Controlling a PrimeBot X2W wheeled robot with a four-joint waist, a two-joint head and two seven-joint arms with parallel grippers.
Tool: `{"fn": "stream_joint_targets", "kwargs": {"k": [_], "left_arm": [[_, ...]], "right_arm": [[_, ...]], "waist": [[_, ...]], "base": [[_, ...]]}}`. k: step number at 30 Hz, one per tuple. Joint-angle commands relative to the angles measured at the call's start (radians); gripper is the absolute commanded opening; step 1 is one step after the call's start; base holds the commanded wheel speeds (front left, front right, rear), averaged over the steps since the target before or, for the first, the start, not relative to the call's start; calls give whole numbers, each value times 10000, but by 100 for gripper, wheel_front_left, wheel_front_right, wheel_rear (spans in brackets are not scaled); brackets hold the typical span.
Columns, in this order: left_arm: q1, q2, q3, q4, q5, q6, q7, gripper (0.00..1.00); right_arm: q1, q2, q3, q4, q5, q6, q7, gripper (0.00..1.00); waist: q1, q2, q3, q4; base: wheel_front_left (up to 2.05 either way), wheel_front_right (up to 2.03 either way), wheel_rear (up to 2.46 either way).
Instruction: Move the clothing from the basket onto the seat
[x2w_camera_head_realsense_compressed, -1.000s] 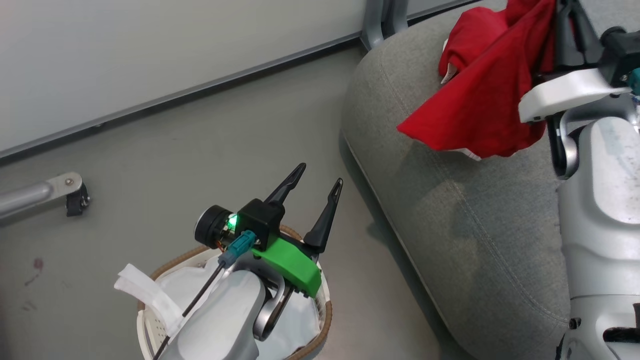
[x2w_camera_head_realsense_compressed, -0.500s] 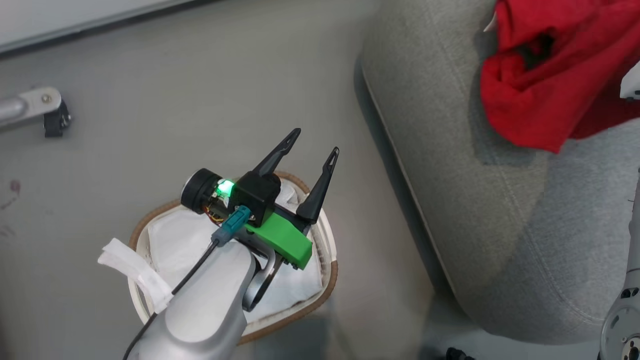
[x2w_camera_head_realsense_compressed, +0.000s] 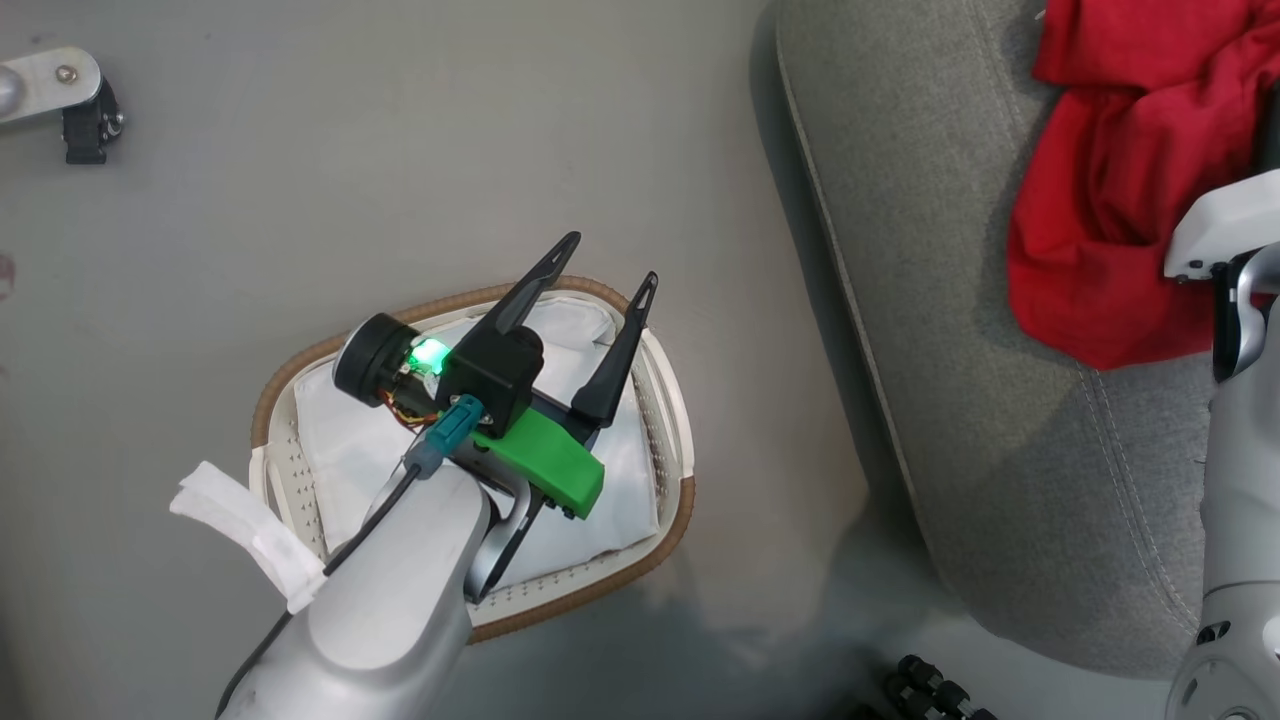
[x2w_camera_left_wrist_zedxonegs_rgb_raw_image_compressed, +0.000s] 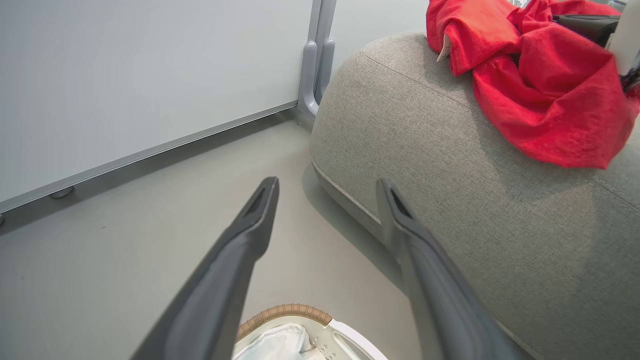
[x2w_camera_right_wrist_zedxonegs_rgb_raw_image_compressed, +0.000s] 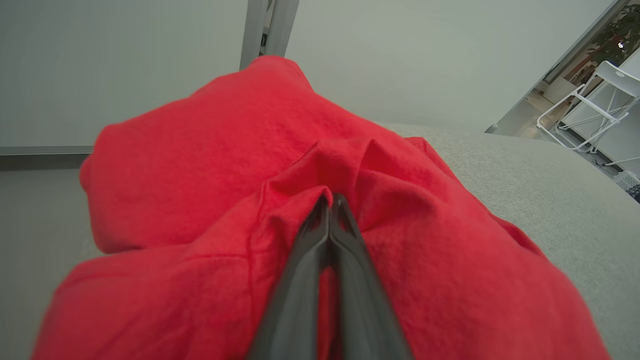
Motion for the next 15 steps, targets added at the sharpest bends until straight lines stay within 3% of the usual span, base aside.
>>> {"fn": "stream_joint_targets", "kwargs": {"k": [1,2,3,4,5,15], "left_arm": [[-76,84,56,31,17,48,-7,100],[-39,97,60,50,3,48,-7,100],[-19,113,62,62,-11,54,-7,100],[-4,124,71,75,-34,63,-7,100],[7,131,80,74,-48,75,-7,100],[347,20,224,42,-221,71,-7,100]], "right_arm": [[200,-1,-20,-45,11,-13,-22,8],[266,7,-18,-27,27,-13,-24,27],[310,19,1,3,38,-14,-24,27],[363,27,34,53,50,-13,-24,73],[401,24,64,92,58,-13,-22,100],[1390,71,598,-203,456,-13,-24,100]], "waist": [[-2,0,-51,-58],[-2,0,-88,-89],[-2,0,-124,-117],[-2,0,-165,-146],[-2,0,-206,-173],[-2,0,-1022,-366]], "base": [[0,0,0],[0,0,0],[0,0,0],[0,0,0],[0,0,0],[0,0,0]]}}
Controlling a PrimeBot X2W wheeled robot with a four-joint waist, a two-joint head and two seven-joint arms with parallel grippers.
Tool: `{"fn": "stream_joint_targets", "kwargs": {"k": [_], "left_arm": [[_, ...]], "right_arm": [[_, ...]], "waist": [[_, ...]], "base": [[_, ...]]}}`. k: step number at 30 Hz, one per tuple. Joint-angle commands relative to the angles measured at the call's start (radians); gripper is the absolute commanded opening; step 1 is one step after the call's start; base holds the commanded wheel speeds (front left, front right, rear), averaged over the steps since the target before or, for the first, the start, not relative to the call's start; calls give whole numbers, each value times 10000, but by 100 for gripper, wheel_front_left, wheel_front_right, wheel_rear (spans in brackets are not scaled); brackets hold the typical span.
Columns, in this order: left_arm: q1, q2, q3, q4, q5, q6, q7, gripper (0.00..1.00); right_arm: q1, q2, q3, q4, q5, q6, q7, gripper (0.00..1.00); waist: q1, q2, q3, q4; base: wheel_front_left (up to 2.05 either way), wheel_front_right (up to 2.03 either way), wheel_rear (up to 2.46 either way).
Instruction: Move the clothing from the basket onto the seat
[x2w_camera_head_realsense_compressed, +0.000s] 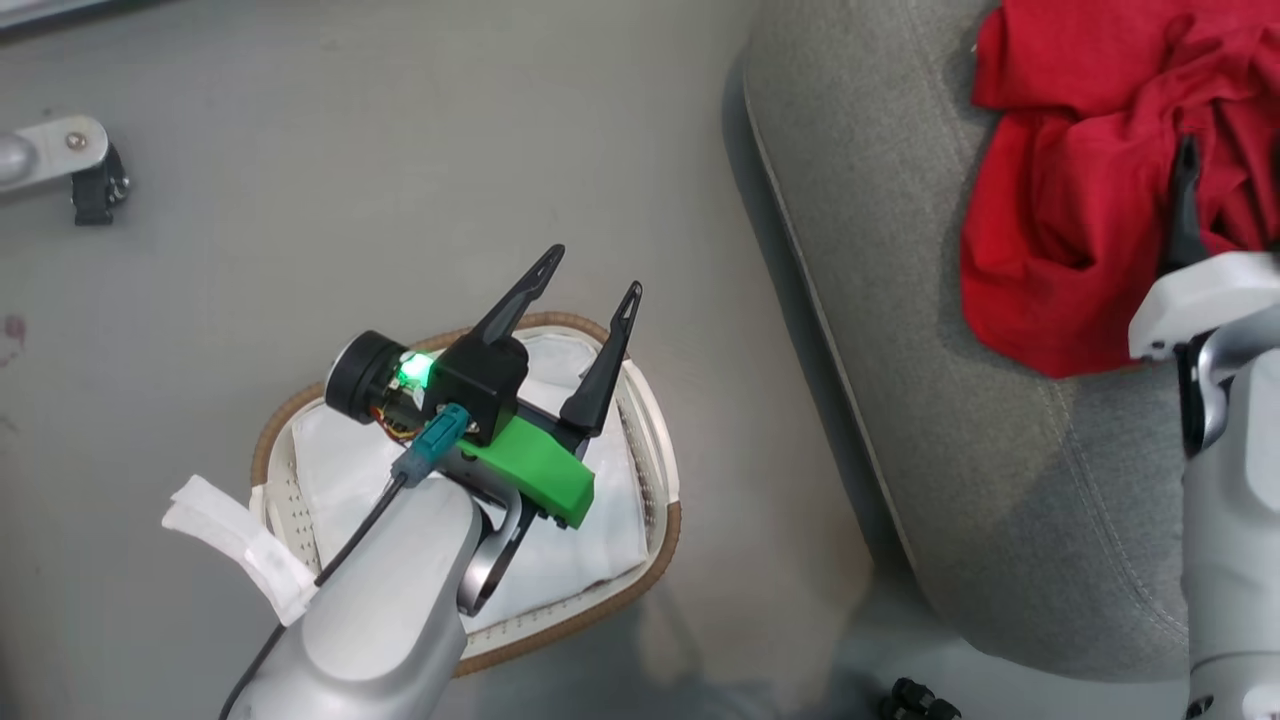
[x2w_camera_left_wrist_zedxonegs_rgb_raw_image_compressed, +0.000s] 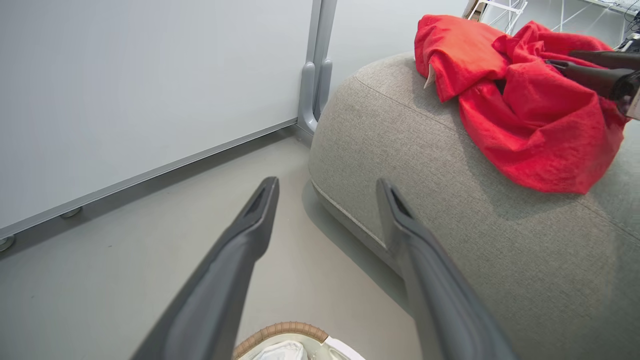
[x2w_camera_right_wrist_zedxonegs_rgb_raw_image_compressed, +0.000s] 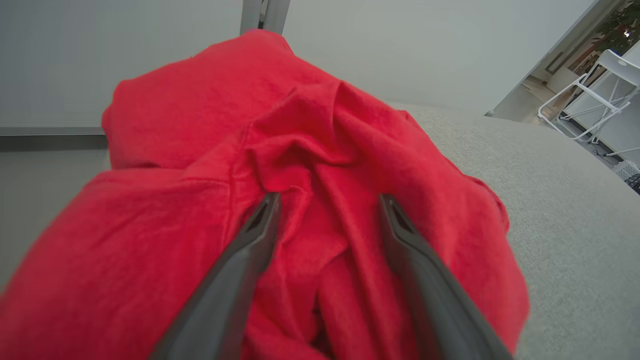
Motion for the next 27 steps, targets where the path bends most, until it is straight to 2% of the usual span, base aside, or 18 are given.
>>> {"fn": "stream_joint_targets", "kwargs": {"k": [1,12,19,27], "left_arm": [[154,-30,53,-15,-98,15,-7,100],[989,-410,740,-247,-330,-38,-7,100],[1729,-662,1586,-280,-593,46,-7,100],[2826,-776,2954,-130,-703,350,-5,100]], "right_arm": [[302,47,133,-124,143,-11,-24,100],[2106,69,984,-1502,781,-11,-24,100],[2198,-90,1400,-1791,966,-11,-24,100],[2358,116,2155,-1709,1308,-11,-22,100]], "waist": [[0,0,-378,-73],[0,0,-2013,248],[0,0,-3216,916],[0,0,-4292,1818]], "base": [[0,0,0],[0,0,0],[0,0,0],[0,0,0]]}}
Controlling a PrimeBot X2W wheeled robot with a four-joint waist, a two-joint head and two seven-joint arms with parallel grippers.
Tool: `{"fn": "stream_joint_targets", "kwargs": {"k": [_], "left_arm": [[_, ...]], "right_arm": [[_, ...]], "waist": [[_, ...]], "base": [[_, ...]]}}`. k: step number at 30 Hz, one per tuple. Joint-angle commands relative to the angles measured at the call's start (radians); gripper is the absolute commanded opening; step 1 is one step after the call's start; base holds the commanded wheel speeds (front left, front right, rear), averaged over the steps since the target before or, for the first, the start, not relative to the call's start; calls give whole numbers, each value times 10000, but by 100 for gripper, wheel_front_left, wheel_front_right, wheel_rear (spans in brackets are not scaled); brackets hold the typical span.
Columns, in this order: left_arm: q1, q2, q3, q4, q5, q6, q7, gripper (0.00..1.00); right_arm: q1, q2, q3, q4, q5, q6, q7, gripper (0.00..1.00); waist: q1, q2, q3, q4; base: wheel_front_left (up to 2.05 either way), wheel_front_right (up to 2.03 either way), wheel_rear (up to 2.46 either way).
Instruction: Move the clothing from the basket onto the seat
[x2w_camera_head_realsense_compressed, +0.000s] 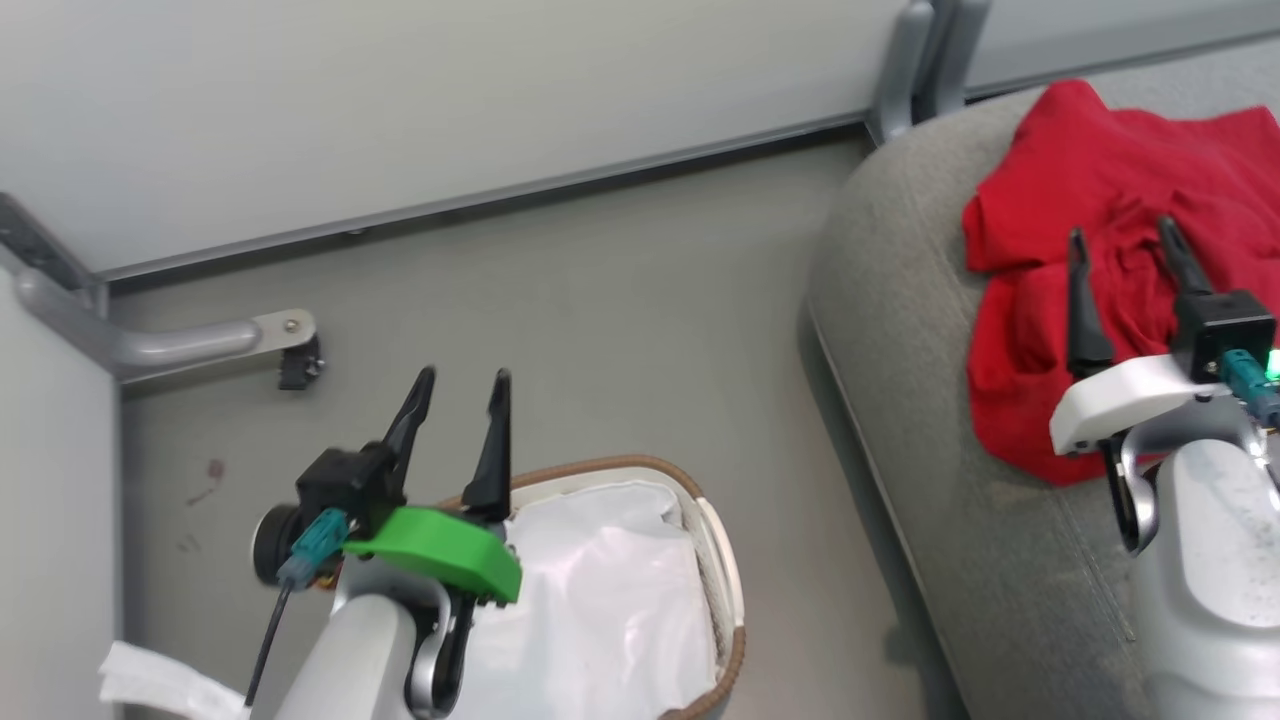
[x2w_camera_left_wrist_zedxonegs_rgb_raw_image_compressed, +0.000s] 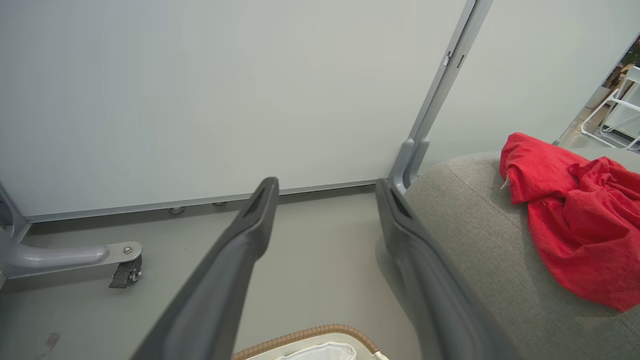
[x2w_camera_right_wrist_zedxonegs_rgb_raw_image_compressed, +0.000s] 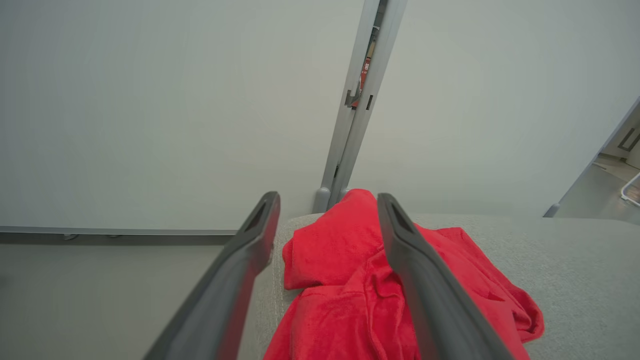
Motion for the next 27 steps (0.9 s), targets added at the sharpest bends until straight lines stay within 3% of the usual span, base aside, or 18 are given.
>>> {"fn": "stream_joint_targets", "kwargs": {"k": [1,12,20,27], "left_arm": [[340,18,201,55,-39,48,-5,100],[1808,51,1873,-180,300,145,-3,100],[2439,-30,2210,-473,625,-20,-3,100],[2508,-74,2225,-409,722,-116,-3,100]], "right_arm": [[291,57,110,-12,117,-11,-22,100],[1918,343,1477,-347,1420,-11,-22,100],[3177,344,1855,-570,2532,-11,-22,100],[3406,346,1905,-643,2728,-11,-22,100]], "waist": [[0,0,-864,892],[0,0,-1265,1771],[0,0,-1386,1873],[0,0,-1437,1728]], "base": [[0,0,0],[0,0,0],[0,0,0],[0,0,0]]}}
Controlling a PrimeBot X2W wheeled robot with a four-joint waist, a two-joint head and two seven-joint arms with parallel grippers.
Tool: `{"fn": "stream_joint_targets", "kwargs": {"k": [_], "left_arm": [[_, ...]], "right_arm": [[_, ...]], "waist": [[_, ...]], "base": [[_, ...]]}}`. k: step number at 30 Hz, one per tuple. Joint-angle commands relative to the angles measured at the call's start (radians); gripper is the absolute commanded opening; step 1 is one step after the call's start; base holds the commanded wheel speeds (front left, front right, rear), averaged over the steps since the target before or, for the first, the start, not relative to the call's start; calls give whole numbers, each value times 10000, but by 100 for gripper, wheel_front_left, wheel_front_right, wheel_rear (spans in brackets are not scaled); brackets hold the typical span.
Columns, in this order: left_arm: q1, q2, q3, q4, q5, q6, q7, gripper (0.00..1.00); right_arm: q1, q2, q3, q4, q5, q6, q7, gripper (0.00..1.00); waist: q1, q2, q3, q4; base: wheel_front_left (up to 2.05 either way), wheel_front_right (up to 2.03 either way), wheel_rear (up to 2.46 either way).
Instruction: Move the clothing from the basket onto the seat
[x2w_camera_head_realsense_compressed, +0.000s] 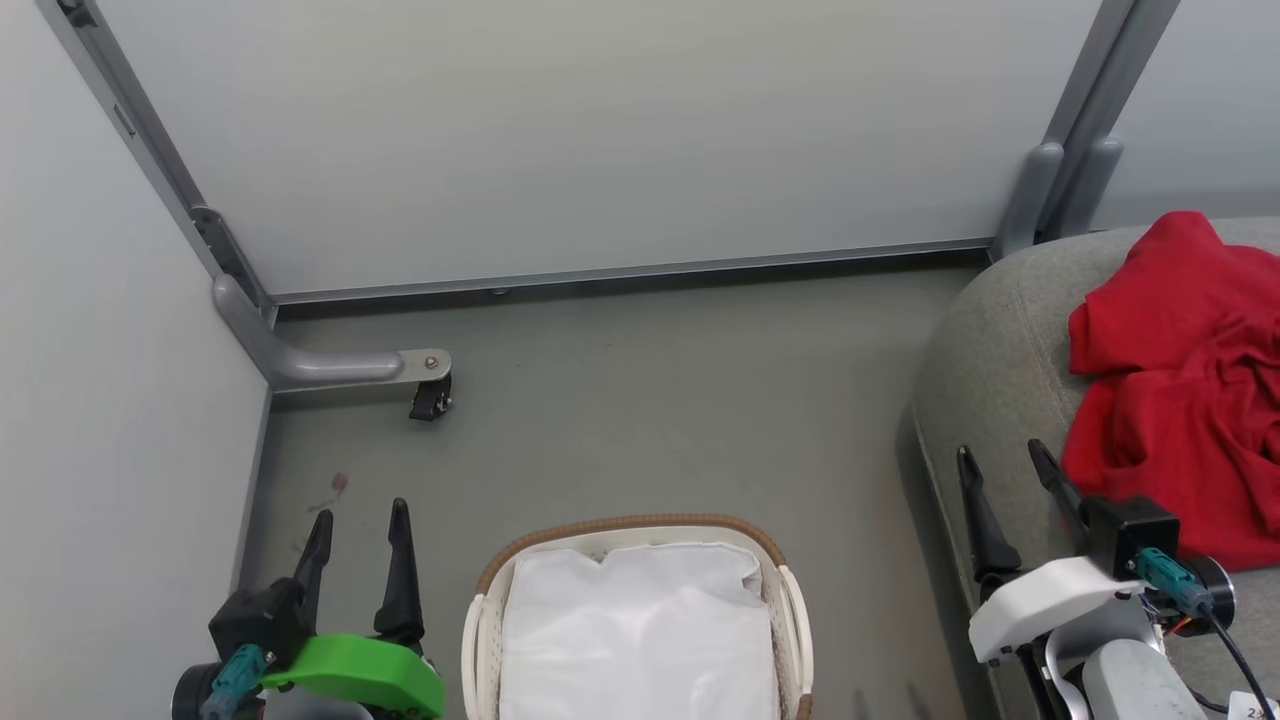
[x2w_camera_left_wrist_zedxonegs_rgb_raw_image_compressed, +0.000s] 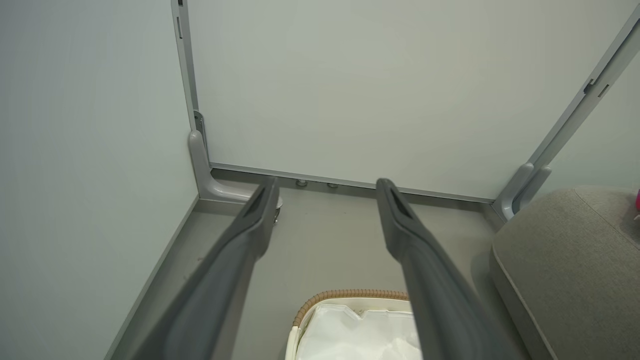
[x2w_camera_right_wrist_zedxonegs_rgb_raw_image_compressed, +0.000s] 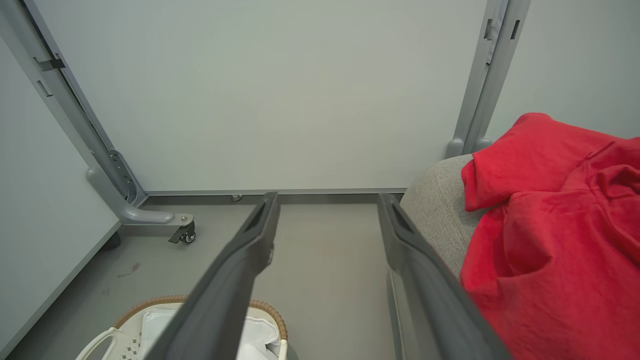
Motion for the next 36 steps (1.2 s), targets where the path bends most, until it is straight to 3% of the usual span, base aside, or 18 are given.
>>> {"fn": "stream_joint_targets", "kwargs": {"k": [1,5,6,10,36], "left_arm": [[62,2,12,6,56,-65,-3,100],[-9,-12,14,-84,-124,-153,-5,100],[-27,-14,70,-164,-186,-166,-3,0],[60,-40,26,123,-137,-152,6,0],[-163,-35,721,-237,-4198,-265,1213,0]], "right_arm": [[135,-42,-16,-82,-20,-11,-24,100],[115,-41,-99,-281,-112,-11,-24,100],[96,-41,-135,-416,-118,-11,-24,0],[119,69,-81,-87,0,0,26,0],[222,37,-359,-462,4706,-2,1225,0]], "waist": [[0,0,-15,-38],[0,0,-34,-58],[0,0,-32,-52],[0,0,-35,-57],[0,0,-68,-154]], "base": [[0,0,0],[0,0,0],[0,0,0],[0,0,0],[0,0,0]]}}
